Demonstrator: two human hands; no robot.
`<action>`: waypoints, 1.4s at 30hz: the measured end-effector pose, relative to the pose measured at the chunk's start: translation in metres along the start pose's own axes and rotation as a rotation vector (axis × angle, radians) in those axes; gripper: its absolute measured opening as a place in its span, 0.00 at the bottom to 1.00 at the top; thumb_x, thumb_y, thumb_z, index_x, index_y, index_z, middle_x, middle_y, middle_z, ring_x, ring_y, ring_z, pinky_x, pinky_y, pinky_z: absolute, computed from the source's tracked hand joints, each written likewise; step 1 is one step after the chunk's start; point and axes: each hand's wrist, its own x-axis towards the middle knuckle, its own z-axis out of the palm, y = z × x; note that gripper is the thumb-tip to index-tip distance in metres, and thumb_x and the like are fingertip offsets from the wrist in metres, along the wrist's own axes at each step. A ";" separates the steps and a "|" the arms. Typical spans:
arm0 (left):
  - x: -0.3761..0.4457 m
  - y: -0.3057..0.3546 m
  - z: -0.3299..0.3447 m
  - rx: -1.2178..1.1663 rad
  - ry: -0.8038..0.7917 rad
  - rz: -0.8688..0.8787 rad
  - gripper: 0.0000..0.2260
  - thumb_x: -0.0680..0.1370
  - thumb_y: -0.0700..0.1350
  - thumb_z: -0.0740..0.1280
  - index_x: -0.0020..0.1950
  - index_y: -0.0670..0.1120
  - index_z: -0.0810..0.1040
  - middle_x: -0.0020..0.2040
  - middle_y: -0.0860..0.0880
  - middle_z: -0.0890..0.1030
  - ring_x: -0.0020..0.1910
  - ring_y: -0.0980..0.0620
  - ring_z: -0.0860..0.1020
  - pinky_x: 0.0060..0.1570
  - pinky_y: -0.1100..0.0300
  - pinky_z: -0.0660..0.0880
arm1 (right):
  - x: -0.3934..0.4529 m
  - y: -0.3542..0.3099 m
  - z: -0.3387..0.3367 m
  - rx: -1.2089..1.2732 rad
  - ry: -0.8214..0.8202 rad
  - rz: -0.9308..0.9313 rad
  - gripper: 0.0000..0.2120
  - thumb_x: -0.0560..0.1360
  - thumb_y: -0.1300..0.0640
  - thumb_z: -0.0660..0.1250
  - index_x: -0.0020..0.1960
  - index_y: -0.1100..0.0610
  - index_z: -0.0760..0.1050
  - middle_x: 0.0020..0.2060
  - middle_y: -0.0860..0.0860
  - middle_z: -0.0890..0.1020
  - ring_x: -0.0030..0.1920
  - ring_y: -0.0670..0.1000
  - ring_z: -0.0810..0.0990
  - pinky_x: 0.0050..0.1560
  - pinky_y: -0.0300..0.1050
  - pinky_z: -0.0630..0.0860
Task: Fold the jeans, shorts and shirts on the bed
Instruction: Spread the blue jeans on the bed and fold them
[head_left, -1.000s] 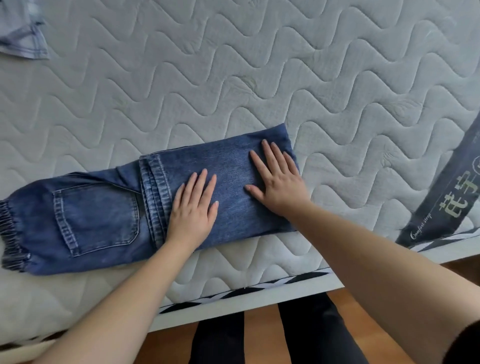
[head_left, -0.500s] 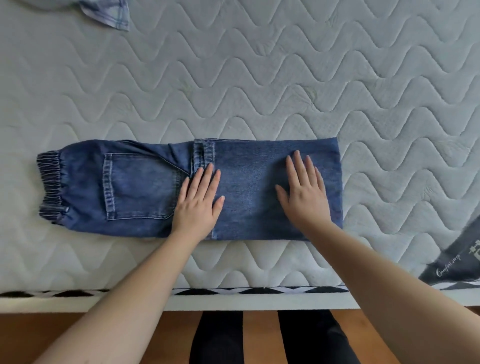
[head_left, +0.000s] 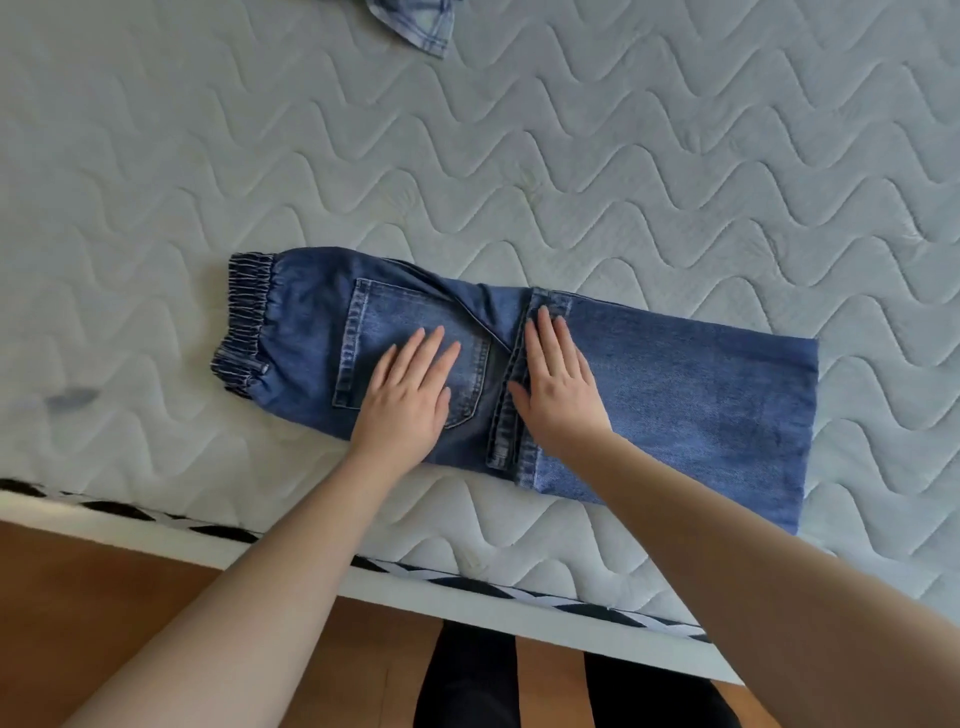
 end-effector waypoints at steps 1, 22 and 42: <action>-0.003 -0.011 0.000 0.000 0.007 -0.026 0.23 0.81 0.49 0.55 0.76 0.46 0.65 0.77 0.46 0.63 0.76 0.46 0.61 0.74 0.47 0.57 | 0.003 -0.003 0.003 -0.011 0.000 0.004 0.35 0.82 0.44 0.54 0.80 0.59 0.43 0.79 0.54 0.44 0.79 0.54 0.41 0.77 0.49 0.45; 0.040 -0.195 -0.034 -0.845 0.062 -0.989 0.21 0.72 0.61 0.71 0.54 0.46 0.77 0.50 0.48 0.81 0.47 0.46 0.79 0.46 0.58 0.72 | 0.020 -0.015 0.027 -0.227 -0.079 0.152 0.38 0.79 0.33 0.39 0.78 0.54 0.31 0.78 0.53 0.36 0.75 0.51 0.29 0.77 0.52 0.37; 0.020 -0.102 -0.236 -0.855 -0.251 -0.187 0.18 0.69 0.59 0.70 0.58 0.67 0.72 0.51 0.67 0.80 0.50 0.71 0.77 0.49 0.63 0.70 | 0.021 -0.011 0.026 -0.135 -0.078 0.133 0.39 0.76 0.30 0.35 0.78 0.52 0.33 0.74 0.48 0.30 0.74 0.48 0.25 0.75 0.48 0.34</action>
